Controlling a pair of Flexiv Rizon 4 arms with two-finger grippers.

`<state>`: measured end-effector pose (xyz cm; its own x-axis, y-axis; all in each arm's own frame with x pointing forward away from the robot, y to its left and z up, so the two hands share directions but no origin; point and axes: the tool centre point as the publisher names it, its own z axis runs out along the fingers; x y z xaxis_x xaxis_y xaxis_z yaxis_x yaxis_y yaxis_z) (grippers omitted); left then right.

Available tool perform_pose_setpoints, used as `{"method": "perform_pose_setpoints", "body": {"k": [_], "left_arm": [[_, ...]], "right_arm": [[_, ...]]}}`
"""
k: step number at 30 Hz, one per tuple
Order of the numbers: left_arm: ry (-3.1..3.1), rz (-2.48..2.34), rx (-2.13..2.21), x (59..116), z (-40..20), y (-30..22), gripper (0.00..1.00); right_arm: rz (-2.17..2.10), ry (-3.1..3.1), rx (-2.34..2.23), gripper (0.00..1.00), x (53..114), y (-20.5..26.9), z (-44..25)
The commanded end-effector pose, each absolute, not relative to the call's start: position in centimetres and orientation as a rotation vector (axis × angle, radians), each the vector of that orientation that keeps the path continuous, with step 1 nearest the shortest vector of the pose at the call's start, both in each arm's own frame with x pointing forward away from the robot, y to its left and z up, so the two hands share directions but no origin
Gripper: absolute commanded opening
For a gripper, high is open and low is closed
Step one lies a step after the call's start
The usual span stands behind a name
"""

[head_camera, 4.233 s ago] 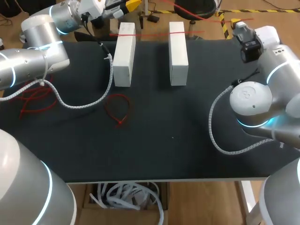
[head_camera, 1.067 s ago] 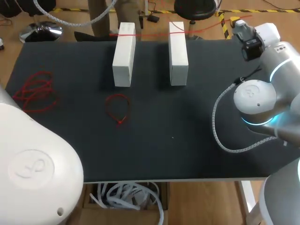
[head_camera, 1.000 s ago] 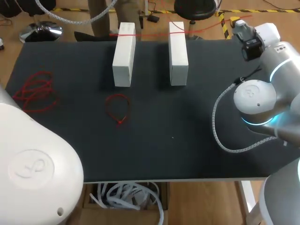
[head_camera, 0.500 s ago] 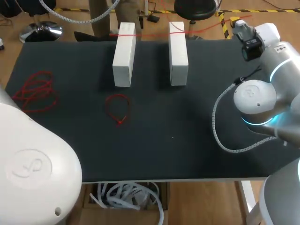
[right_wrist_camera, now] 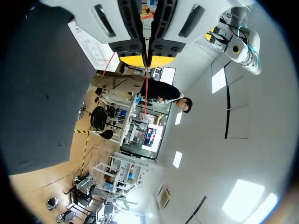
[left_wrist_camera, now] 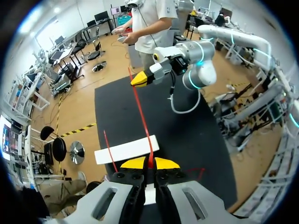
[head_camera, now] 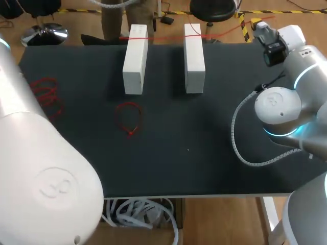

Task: Grab the tape and strap the tape.

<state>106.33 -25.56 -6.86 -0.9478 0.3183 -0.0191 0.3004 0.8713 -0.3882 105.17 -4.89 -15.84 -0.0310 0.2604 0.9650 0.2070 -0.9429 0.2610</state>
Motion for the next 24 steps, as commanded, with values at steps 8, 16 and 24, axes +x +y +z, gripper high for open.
{"method": "perform_pose_setpoints", "body": {"k": [8, 16, 24], "left_arm": [[-3.107, 0.444, -0.307, 105.7, -6.6, -24.9, 0.00], [-3.146, 0.397, -0.267, 104.8, -7.7, -25.3, 0.00], [-3.138, 0.325, -0.228, 104.4, -9.7, -24.8, 0.00]], "right_arm": [[2.169, 0.526, 2.160, 0.00, 105.2, -5.0, -15.8], [2.169, 0.526, 2.160, 0.00, 105.2, -5.0, -15.8], [2.169, 0.526, 2.160, 0.00, 105.2, -5.0, -15.8]]}}
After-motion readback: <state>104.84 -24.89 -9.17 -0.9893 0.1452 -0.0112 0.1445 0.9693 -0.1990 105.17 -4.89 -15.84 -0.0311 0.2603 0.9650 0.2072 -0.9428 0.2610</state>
